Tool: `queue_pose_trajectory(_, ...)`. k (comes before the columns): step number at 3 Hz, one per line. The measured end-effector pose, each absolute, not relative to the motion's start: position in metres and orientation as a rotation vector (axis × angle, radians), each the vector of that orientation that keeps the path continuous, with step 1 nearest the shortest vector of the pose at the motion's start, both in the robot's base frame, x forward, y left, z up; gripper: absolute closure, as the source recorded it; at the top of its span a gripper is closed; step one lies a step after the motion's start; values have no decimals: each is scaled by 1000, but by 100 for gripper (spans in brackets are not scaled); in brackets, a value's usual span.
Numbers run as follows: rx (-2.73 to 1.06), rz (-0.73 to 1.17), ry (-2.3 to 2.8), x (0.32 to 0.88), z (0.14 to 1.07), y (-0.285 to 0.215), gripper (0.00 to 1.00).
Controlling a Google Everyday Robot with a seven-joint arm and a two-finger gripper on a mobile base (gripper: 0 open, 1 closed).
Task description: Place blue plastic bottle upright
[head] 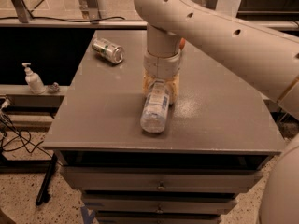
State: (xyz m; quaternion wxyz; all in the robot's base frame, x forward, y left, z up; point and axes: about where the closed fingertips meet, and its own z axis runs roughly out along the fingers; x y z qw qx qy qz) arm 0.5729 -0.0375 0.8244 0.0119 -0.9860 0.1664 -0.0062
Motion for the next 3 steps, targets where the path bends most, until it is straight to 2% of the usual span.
queue_pose_trajectory(1,-2992,-90,389,577,862,-25,100)
queue_pose_trajectory(2,-2908,-183,109,582,904,-5,100)
queue_pose_trajectory(3,-2908,-183,113,583,904,-5,100)
